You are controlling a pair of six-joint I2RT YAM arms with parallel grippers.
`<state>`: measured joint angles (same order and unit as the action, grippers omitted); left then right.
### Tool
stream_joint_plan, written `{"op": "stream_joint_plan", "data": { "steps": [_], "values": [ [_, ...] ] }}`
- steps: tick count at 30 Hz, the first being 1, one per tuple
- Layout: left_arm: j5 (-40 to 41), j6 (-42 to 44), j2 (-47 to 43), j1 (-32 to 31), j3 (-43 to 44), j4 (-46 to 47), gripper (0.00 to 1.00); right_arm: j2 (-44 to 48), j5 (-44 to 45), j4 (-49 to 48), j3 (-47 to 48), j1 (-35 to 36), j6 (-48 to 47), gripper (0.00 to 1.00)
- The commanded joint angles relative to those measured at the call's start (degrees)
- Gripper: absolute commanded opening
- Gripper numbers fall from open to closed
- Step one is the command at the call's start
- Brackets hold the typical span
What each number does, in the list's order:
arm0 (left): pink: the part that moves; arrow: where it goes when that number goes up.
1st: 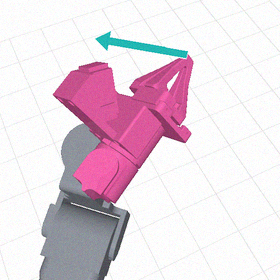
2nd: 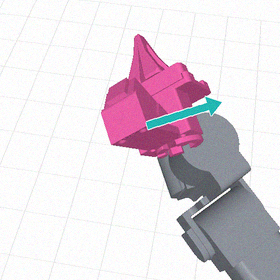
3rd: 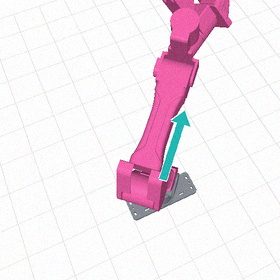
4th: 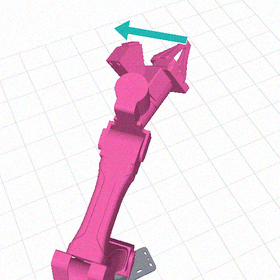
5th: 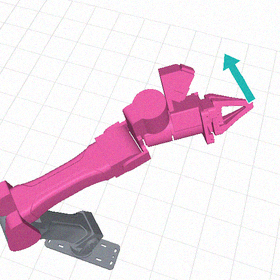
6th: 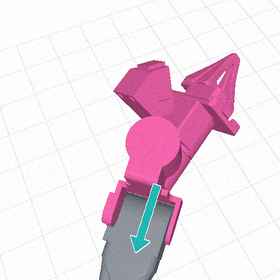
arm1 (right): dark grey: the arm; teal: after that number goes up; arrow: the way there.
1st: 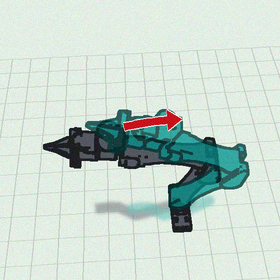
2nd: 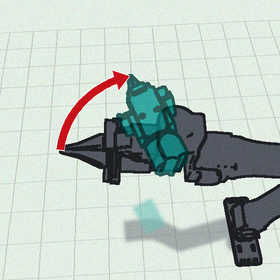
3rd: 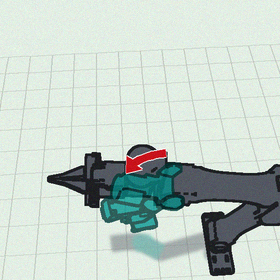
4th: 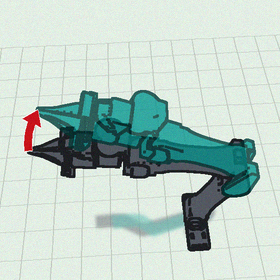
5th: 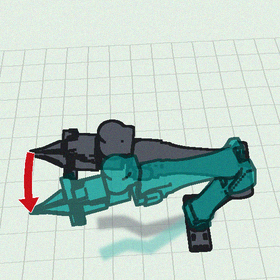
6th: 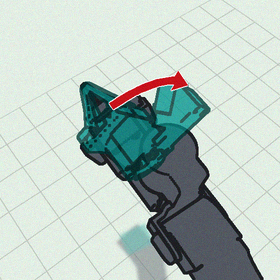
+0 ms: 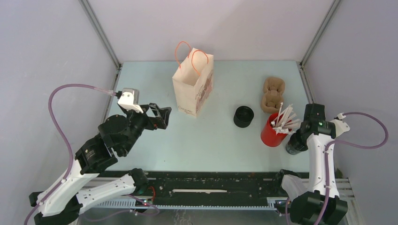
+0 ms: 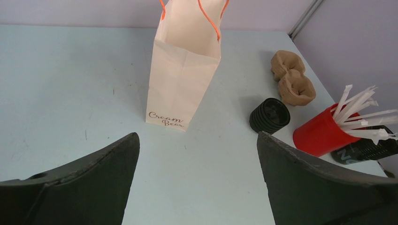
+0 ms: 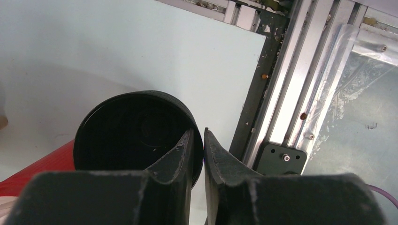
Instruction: Pack the takeout coffee
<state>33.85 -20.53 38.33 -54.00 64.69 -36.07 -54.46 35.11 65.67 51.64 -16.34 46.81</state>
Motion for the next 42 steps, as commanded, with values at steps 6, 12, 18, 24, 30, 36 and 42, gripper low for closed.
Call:
{"op": "stream_joint_plan", "data": {
  "steps": [6,12,18,24,30,36,42],
  "values": [
    [0.61,0.38,-0.55,-0.14,-1.17,1.36,1.00,2.37,1.70,-0.26,1.10,0.44,1.26,0.20],
    [0.43,0.50,-0.25,-0.19,-0.97,1.42,1.00,3.05,1.28,-0.50,1.10,0.89,0.92,0.14],
    [0.34,0.58,-0.27,-0.14,-1.13,1.52,1.00,2.37,0.90,-0.47,1.09,1.34,1.01,0.05],
    [0.52,0.67,-0.99,-0.14,-1.62,1.53,1.00,2.93,1.19,-0.37,1.10,2.64,1.27,0.00],
    [0.61,0.93,-1.01,-0.19,-1.57,1.53,1.00,5.28,1.88,0.16,1.09,3.36,1.75,0.00],
    [0.43,1.11,-0.74,-0.15,-1.40,1.79,1.00,5.56,3.71,1.73,2.99,3.86,1.53,0.01],
    [0.04,1.04,-0.65,-0.14,-1.24,1.82,1.00,5.34,2.96,1.92,3.19,4.02,1.43,0.04]
  ]
}}
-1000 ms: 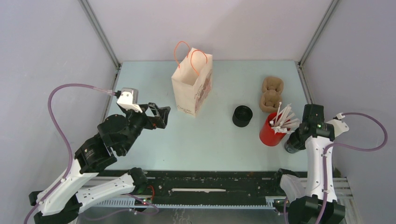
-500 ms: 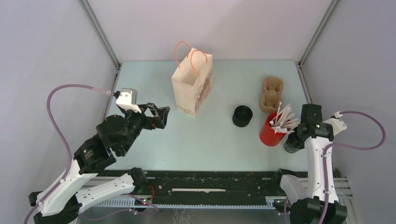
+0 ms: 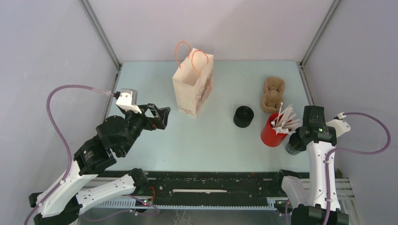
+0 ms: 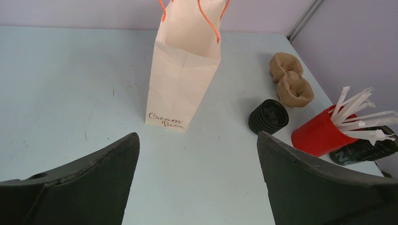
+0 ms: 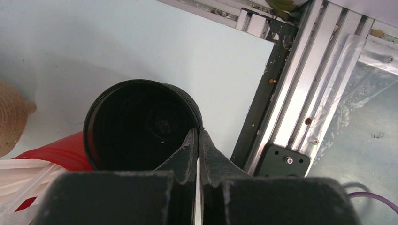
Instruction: Pack the takeout coffee
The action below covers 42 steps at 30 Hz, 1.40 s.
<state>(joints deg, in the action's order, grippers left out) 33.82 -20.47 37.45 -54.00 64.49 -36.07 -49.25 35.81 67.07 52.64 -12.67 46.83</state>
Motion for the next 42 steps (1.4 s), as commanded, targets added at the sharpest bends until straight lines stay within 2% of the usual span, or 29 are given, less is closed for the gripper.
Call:
{"op": "stream_joint_plan", "data": {
  "steps": [1,7,18,28,33,39,42],
  "values": [
    [0.02,0.97,0.23,-0.14,-0.91,1.80,1.00,0.21,2.29,0.51,2.19,0.44,1.36,0.04],
    [-0.07,0.96,0.14,-0.15,-0.69,1.56,1.00,1.69,2.43,0.53,2.42,0.63,0.37,0.00],
    [0.55,1.87,-0.10,-0.14,0.26,1.16,1.00,6.28,1.74,2.73,6.49,0.63,-0.64,0.00],
    [0.80,2.23,-0.84,-0.14,0.58,1.26,1.00,13.12,1.20,-3.71,11.91,0.63,-12.15,0.00],
    [0.81,2.91,-0.38,-0.14,0.80,1.77,1.00,17.95,-5.31,-11.56,14.57,0.63,-21.78,0.00],
    [1.52,3.59,-0.50,-0.17,0.78,2.43,1.00,18.50,-9.30,-18.76,22.03,0.63,-30.45,0.00],
    [1.84,3.69,-1.13,-0.14,0.35,3.11,1.00,17.70,-15.66,-22.81,26.30,1.05,-33.39,0.00]
  ]
}}
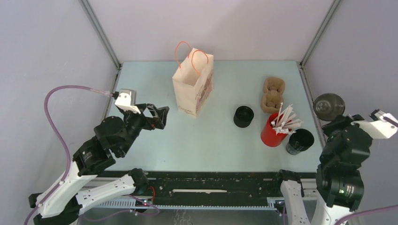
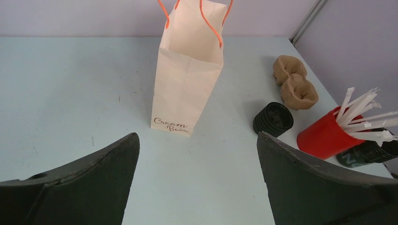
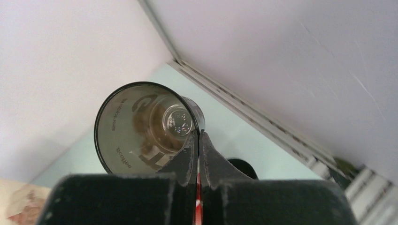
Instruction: Pack the takeout coffee
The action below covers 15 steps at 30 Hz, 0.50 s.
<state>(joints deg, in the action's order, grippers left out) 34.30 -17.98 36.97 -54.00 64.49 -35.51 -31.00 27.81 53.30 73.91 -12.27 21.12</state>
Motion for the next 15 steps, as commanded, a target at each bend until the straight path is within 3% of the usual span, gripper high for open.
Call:
{"op": "stream_joint_plan", "data": {
  "steps": [1,5,8,9,10,15],
  "values": [
    [1.31,1.27,-0.88,-0.15,0.27,2.75,1.00,-1.07,-11.40,-10.34,6.69,1.02,-9.20,0.00],
    [1.27,2.32,-1.34,-0.15,0.49,3.44,1.00,-7.14,-35.84,-13.83,12.40,4.62,-11.33,0.00],
    [2.14,3.91,-2.19,-0.14,0.91,4.58,1.00,-13.62,-56.74,-15.89,13.93,6.87,-4.47,0.00],
    [2.68,4.46,-2.40,-0.14,1.02,5.07,1.00,-15.56,-60.16,-16.94,13.10,8.26,-1.72,0.00],
    [3.29,4.97,-2.51,-0.14,1.40,5.51,1.00,-17.26,-60.43,-17.16,11.93,11.24,-0.27,0.00],
    [6.02,8.72,-2.45,-0.14,2.75,8.40,1.00,-28.62,-31.09,-8.79,10.97,46.57,-9.07,0.00]
  ]
}}
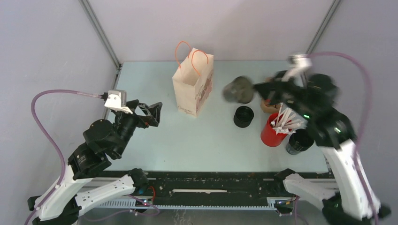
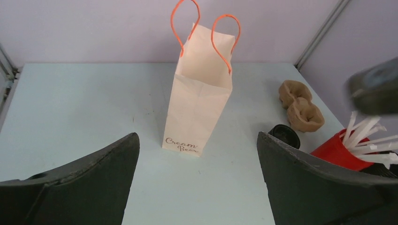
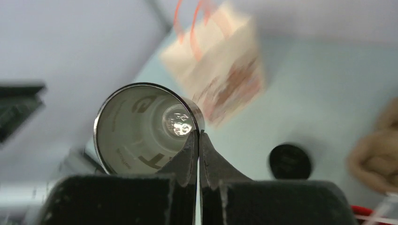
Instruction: Pack the takeout coffee
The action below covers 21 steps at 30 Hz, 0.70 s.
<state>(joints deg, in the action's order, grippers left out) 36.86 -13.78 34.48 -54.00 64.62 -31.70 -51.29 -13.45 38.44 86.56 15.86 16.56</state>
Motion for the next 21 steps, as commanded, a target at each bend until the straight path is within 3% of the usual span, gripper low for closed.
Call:
{"op": "stream_joint_plan", "data": {
  "steps": [1,5,8,14,21],
  "values": [
    [4.13,5.48,0.25,-0.14,2.88,4.99,1.00,-11.02,12.07,6.88,-2.05,22.94,-5.01,0.00],
    [8.07,9.24,0.19,-0.14,1.46,7.44,1.00,-19.27,15.35,5.83,-6.92,33.70,-3.32,0.00],
    [10.34,10.94,-1.44,-0.14,-2.02,9.84,1.00,-24.70,15.07,4.84,-10.48,37.04,-1.15,0.00],
    [10.68,11.06,-2.98,-0.14,-6.54,11.03,1.00,-27.47,10.24,-7.24,-21.53,37.40,1.40,0.00],
    [9.20,10.31,-1.71,-0.15,-7.83,10.79,1.00,-29.27,13.22,-16.33,-27.35,36.18,2.67,0.00]
  ]
}}
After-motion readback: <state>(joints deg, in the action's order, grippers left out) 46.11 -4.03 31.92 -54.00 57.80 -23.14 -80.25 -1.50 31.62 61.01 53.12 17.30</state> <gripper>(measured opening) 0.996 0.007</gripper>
